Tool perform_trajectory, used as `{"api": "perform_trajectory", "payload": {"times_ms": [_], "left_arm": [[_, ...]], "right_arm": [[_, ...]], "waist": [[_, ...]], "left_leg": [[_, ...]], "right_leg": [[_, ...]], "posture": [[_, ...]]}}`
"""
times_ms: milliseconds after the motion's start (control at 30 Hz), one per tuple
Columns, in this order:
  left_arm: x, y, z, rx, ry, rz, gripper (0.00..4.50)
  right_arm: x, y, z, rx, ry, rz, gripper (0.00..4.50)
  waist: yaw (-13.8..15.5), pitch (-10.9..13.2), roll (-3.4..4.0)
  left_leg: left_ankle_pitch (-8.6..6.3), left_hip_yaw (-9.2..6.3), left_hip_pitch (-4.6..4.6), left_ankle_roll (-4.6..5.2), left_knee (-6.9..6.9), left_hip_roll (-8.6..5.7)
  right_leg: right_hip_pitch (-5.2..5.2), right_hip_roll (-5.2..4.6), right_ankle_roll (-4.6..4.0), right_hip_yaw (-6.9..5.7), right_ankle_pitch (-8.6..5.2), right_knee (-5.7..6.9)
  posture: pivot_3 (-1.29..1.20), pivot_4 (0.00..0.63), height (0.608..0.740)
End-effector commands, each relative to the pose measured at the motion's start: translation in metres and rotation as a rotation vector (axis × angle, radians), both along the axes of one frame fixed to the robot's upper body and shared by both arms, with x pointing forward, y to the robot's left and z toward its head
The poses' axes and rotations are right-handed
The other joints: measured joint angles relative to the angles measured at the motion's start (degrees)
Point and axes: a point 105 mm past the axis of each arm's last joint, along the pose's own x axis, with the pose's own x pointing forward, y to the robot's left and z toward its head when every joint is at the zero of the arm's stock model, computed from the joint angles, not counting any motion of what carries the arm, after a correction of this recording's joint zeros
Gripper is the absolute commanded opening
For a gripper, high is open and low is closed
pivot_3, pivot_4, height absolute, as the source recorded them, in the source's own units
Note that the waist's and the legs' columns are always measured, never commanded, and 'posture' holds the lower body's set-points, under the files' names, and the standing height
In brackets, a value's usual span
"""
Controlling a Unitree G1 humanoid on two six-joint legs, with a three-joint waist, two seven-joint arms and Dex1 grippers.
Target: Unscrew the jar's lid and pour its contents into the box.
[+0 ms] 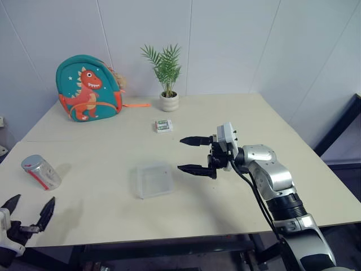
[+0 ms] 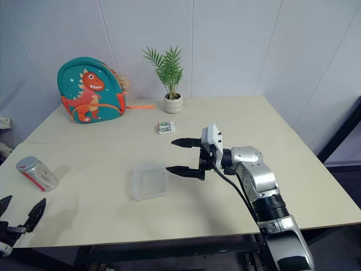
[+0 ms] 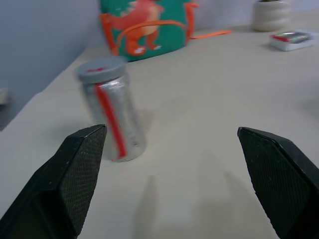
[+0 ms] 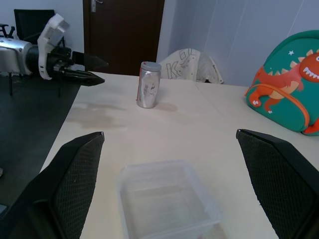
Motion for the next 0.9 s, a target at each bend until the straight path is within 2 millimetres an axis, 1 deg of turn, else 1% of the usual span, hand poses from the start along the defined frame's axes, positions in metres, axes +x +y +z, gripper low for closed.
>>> {"api": "perform_trajectory", "payload": {"times_ms": [33,233,567,767,900], "left_arm": [[0.005,0.019,0.01,0.056,-0.017,0.059,4.48],[0.032,0.035,0.014,0.074,-0.008,0.055,4.48],[0.063,0.054,0.016,0.065,0.003,0.044,4.48],[0.088,0.058,0.018,0.061,0.03,-0.002,4.48],[0.102,0.057,0.02,0.06,0.043,-0.03,4.48]], "right_arm": [[-0.007,0.005,0.022,0.045,-0.077,0.025,4.5],[-0.011,0.007,0.025,0.065,-0.085,0.021,4.5],[-0.011,0.006,0.028,0.077,-0.099,-0.01,4.5],[-0.011,0.003,0.029,0.085,-0.104,-0.035,4.5],[-0.013,0.002,0.029,0.09,-0.102,-0.043,4.5]], "waist": [[-0.1,0.0,-0.01],[-0.1,0.0,-0.02],[0.0,0.0,-0.03],[0.1,0.0,-0.05],[0.1,0.0,-0.05]], "left_leg": [[0.0,0.0,0.0,0.0,-0.01,0.0],[-0.02,0.03,0.01,-0.03,-0.1,0.01],[-0.08,0.01,0.01,-0.13,-0.18,0.06],[-0.08,-0.01,0.01,-0.13,-0.18,0.05],[-0.09,-0.01,0.0,-0.14,-0.18,0.05]], "right_leg": [[0.0,0.0,0.0,0.0,0.0,0.01],[-0.04,-0.03,0.01,-0.01,0.01,0.03],[-0.1,-0.05,0.3,-0.1,0.17,0.17],[-0.1,-0.04,0.43,-0.15,0.24,0.2],[-0.11,-0.02,0.72,-0.17,0.4,0.2]], "posture": [[0.0,0.15,0.74],[0.0,0.15,0.74],[0.0,0.15,0.74],[0.0,0.15,0.74],[0.0,0.15,0.74]]}}
